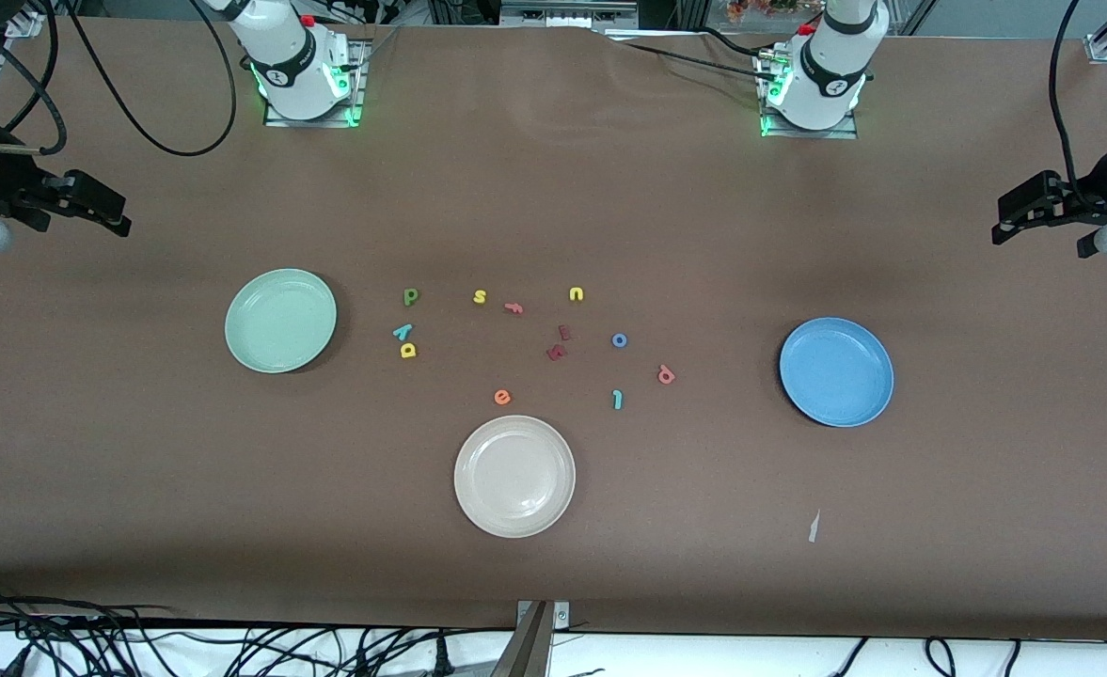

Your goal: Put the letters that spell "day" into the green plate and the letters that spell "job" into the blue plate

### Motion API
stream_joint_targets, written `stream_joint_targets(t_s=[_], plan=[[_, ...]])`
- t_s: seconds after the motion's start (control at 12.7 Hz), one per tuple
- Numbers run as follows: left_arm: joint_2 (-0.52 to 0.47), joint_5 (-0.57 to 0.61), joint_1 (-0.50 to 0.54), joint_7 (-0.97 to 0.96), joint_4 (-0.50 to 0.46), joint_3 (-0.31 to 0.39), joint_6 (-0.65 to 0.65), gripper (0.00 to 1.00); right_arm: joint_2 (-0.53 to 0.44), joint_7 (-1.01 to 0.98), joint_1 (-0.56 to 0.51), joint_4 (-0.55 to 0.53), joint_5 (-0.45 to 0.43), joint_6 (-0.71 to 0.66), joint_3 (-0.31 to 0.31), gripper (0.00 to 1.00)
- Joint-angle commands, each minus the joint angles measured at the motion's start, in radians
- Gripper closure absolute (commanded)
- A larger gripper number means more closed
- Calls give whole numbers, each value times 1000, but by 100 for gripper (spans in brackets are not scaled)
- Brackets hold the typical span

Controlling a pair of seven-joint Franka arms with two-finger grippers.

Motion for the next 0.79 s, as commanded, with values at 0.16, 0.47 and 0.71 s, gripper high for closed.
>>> stream_joint_targets(t_s=[0.16,0.47,0.71], plan=[[-19,-29,7,32,-13,-3,-11,0,1,4,2,15,-9,3,0,0],[-19,-29,5,32,-13,-3,-10,0,3,4,2,15,-12,1,0,0],[-17,-41,5,32,-13,-3,-11,0,1,1,2,15,-11,0,2,0]])
